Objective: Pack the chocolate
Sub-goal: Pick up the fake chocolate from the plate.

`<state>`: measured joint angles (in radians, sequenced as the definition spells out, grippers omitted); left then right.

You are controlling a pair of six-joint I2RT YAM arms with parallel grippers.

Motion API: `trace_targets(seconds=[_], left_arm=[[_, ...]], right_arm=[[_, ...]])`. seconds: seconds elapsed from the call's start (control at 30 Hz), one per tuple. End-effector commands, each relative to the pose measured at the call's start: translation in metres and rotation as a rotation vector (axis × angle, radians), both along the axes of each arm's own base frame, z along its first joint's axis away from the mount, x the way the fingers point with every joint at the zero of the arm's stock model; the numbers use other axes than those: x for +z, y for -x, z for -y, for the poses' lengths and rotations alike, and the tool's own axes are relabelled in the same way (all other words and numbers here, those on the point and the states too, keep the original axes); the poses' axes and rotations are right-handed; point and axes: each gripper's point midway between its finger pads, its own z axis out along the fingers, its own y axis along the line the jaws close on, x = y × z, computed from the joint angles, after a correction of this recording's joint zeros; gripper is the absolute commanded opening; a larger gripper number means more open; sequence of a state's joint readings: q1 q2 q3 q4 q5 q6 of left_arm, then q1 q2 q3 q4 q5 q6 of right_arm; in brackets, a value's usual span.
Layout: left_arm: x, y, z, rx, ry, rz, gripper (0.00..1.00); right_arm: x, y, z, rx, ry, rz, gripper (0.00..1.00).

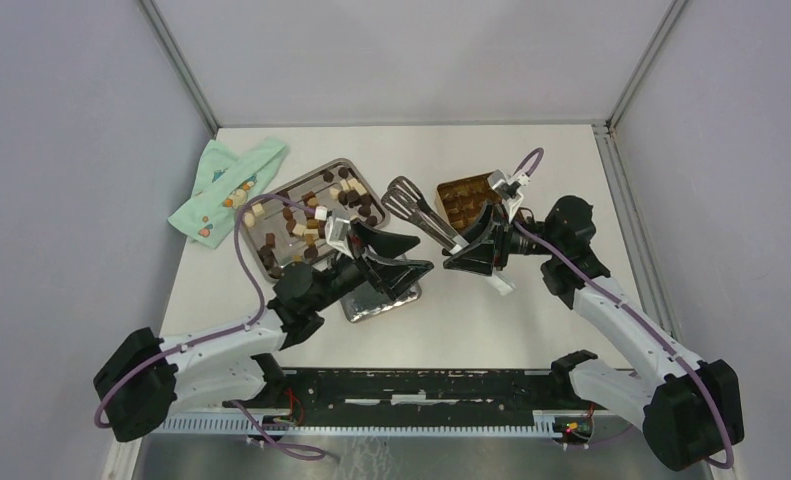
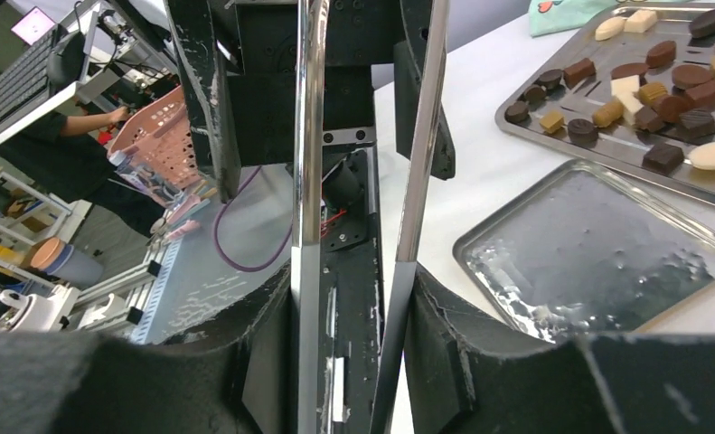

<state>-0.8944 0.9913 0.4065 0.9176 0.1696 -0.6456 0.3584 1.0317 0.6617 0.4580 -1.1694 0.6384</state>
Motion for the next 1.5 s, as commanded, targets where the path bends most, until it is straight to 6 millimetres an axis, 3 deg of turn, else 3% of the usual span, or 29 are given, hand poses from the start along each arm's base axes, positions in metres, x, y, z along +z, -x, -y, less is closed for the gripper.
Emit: trace_targets(seconds=[0.0,0.47,0.63,0.83,0.9,1.03,1.23,1.47], left_arm=[[0.062,0.015,0.005,-0.076,0.170,0.187,1.00],[0.081,0.001,0.021,-0.092,0.288,0.193,0.97],[0.086,0.003,0.029,-0.137,0.308,0.208,0.81],[0.086,0.004,0.031,-0.156,0.326,0.190,0.51],[0.087,0.004,0.031,-0.160,0.330,0.189,0.45],[0.089,0.003,0.032,-0.164,0.342,0.183,0.38],[0.089,-0.001,0.031,-0.157,0.360,0.146,0.30],[0.086,-0.008,0.023,-0.104,0.383,0.096,0.25]], right_arm=[[0.032,0.012,-0.002,0.053,-0.053,0.081,0.12],[0.040,0.027,-0.007,0.108,-0.072,0.083,0.13],[0.041,0.029,-0.007,0.118,-0.072,0.085,0.14],[0.041,0.031,-0.007,0.126,-0.072,0.088,0.14],[0.042,0.032,-0.007,0.128,-0.073,0.089,0.14],[0.041,0.033,-0.007,0.130,-0.072,0.086,0.15],[0.036,0.028,-0.008,0.118,-0.055,0.086,0.23],[0.025,0.014,-0.008,0.062,0.019,0.153,0.44]])
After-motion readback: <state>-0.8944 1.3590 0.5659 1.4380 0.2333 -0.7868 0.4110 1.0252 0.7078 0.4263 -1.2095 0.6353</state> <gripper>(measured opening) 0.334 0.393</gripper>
